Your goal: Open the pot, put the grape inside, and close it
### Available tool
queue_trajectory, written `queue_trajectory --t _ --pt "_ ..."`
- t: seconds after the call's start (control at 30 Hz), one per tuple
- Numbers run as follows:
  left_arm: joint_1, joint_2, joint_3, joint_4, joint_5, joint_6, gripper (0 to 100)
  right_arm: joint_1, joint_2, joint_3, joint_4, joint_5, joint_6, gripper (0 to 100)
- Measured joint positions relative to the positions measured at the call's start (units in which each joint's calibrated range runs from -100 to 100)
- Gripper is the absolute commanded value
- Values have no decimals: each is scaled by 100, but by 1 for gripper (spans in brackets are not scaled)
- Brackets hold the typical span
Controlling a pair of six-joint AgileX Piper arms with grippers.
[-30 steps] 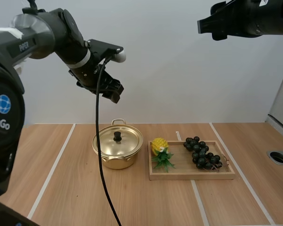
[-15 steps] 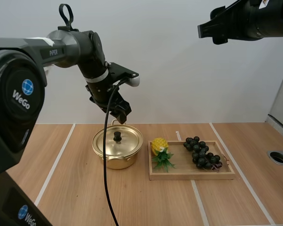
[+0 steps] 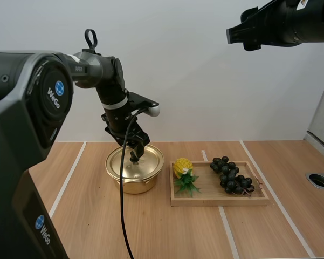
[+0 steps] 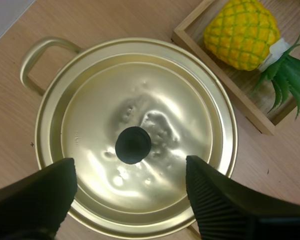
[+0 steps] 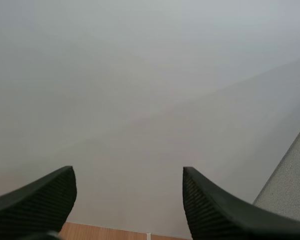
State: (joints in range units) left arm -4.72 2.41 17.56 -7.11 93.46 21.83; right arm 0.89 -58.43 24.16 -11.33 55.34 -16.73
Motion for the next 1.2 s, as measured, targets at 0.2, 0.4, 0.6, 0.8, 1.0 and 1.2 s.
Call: queue_trajectory --t 0.2,0.4,0.6,0.8,1.0,1.2 --pt "-131 152 0 259 -220 -112 100 0 52 0 0 0 0 100" --pt "-313 286 0 388 -530 -257 100 0 69 0 0 54 0 100" --pt "-313 478 0 424 -566 -288 100 0 81 0 0 89 0 100" --pt "-313 521 0 423 -793 -288 100 0 81 0 0 120 0 100" --pt "-313 744 0 423 -836 -288 100 0 81 0 0 225 -8 100" --pt "-313 758 0 423 -836 -288 100 0 81 0 0 326 -8 100"
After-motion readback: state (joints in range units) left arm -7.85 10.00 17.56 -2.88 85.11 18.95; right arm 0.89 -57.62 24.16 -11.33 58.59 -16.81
